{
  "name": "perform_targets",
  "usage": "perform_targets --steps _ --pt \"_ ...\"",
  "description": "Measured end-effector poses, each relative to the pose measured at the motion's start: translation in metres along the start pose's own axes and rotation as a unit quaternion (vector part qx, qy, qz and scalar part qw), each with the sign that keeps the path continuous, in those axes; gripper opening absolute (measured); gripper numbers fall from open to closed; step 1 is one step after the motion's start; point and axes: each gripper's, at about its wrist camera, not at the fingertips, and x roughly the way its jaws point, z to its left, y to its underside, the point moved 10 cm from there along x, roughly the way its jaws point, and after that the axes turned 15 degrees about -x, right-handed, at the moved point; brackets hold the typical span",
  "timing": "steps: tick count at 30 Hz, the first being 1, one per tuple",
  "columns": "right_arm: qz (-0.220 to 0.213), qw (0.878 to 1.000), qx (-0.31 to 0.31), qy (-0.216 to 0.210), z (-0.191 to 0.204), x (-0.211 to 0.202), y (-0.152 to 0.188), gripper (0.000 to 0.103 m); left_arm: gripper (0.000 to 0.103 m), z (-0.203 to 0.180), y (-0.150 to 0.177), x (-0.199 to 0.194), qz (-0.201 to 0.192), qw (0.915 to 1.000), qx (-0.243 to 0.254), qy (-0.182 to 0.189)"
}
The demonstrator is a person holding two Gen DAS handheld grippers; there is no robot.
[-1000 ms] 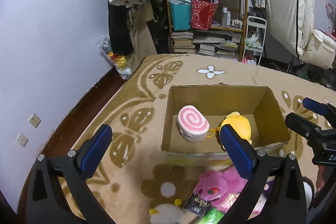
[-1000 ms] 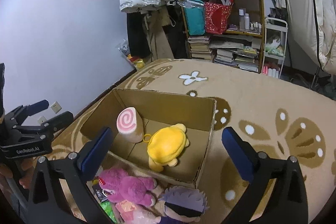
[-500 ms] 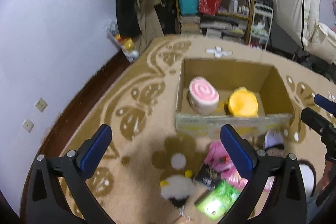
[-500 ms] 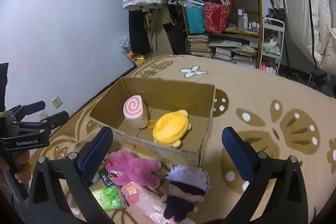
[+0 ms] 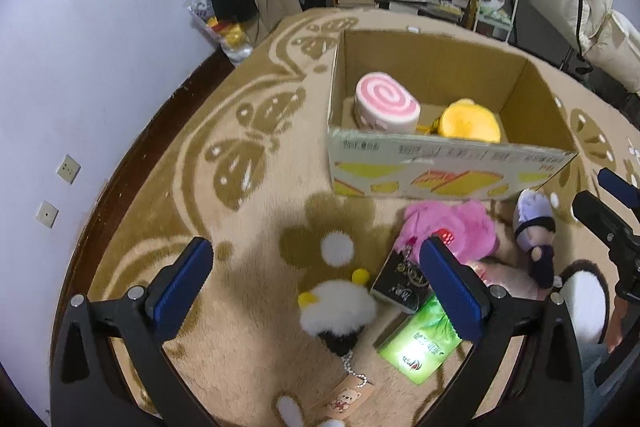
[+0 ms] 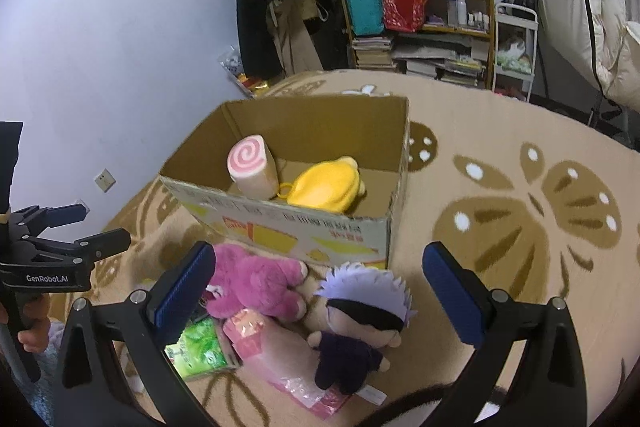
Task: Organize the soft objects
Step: 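Move both tools back toward the remaining plush pile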
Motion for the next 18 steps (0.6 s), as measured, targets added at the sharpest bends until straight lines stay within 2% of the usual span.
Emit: perform_targets --steps 8,18 --pt "0.036 0.999 0.015 0.001 -0.009 0.022 0.027 0.103 0.102 0.006 0.019 0.026 0.05 0.9987 -0.003 -0.013" --pt "0.07 0.997 0.021 0.004 -0.014 0.043 0.051 0.103 0.102 0.016 0.036 0.048 0.091 0.9953 -0.007 -0.032"
